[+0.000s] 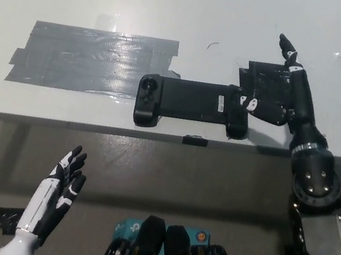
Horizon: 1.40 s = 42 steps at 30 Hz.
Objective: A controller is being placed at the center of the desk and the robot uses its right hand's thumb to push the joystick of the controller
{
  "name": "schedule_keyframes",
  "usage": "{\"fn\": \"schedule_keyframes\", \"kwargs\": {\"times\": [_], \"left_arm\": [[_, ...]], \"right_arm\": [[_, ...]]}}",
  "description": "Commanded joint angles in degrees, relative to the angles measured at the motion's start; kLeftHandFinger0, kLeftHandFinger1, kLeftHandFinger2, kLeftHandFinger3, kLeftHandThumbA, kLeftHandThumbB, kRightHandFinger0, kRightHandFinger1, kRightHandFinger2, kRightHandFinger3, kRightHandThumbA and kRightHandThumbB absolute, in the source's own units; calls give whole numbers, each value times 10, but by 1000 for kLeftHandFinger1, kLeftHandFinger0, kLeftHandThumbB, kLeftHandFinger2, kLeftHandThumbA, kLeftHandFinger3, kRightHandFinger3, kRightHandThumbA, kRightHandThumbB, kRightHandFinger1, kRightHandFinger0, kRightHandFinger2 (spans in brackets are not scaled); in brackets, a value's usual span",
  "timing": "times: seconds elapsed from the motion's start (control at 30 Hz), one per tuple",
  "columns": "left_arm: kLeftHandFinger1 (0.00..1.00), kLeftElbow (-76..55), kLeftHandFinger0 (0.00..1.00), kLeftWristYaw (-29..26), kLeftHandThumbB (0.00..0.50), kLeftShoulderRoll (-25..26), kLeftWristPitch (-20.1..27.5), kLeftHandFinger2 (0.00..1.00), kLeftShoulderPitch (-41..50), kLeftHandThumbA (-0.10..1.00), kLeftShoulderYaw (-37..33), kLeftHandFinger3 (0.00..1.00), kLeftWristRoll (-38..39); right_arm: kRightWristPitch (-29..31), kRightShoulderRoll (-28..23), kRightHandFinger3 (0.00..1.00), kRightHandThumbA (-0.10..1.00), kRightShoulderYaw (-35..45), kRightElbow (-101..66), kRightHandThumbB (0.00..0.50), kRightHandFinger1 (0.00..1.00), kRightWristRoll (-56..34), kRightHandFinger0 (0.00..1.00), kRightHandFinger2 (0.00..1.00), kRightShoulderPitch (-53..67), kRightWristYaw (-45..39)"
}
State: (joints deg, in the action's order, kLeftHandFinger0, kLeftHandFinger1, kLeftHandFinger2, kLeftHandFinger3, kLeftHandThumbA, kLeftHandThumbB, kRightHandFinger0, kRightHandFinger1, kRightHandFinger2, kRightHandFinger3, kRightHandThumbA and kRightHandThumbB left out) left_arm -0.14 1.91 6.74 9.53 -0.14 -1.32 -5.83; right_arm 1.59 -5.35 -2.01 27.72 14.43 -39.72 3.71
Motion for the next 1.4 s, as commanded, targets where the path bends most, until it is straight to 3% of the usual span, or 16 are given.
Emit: {"fn": "schedule_keyframes", "kwargs": {"times": [0.0,0.07,0.3,0.67,0.97,1.17,1.2,1.23,1.27,1.3,1.37], "left_arm": [[1000,-23,1000,-1,51,3,13,1000,-10,899,-1,1000,-6],[1000,-22,1000,-3,50,1,14,1000,-12,901,-1,1000,-8],[1000,-25,1000,-2,45,2,8,1000,-16,904,-1,1000,-10],[1000,-31,1000,1,29,4,4,1000,-16,894,0,1000,-6],[1000,-28,1000,1,28,6,8,1000,-20,894,0,1000,-6],[1000,-29,1000,1,43,5,3,1000,-24,902,0,1000,-6],[1000,-29,1000,1,43,5,3,1000,-24,902,1,1000,-6],[1000,-30,1000,1,40,5,2,1000,-24,903,0,1000,-7],[1000,-31,1000,1,38,5,2,1000,-24,904,0,1000,-8],[1000,-32,1000,0,38,5,0,1000,-23,905,0,1000,-9],[1000,-33,1000,0,37,5,-1,1000,-25,906,0,1000,-10]], "right_arm": [[-3,6,1000,1000,2,35,356,1000,3,1000,1000,-54,27],[-4,7,1000,1000,3,55,333,1000,2,1000,1000,-66,31],[8,15,1000,1000,5,136,345,1000,-4,1000,1000,-110,52],[34,14,1000,1000,3,228,300,1000,-7,1000,1000,-140,75],[47,9,1000,1000,9,266,321,1000,-22,1000,1000,-147,73],[40,7,1000,1000,8,262,302,1000,-21,1000,1000,-145,77],[42,7,1000,1000,10,264,286,1000,-25,1000,1000,-145,78],[46,7,1000,1000,9,266,223,1000,-24,1000,1000,-147,79],[48,6,1000,1000,8,268,144,1000,-22,1000,1000,-148,82],[48,6,1000,876,5,269,23,1000,-17,1000,1000,-149,88],[47,6,1000,672,5,271,0,1000,-17,1000,1000,-152,91]]}}
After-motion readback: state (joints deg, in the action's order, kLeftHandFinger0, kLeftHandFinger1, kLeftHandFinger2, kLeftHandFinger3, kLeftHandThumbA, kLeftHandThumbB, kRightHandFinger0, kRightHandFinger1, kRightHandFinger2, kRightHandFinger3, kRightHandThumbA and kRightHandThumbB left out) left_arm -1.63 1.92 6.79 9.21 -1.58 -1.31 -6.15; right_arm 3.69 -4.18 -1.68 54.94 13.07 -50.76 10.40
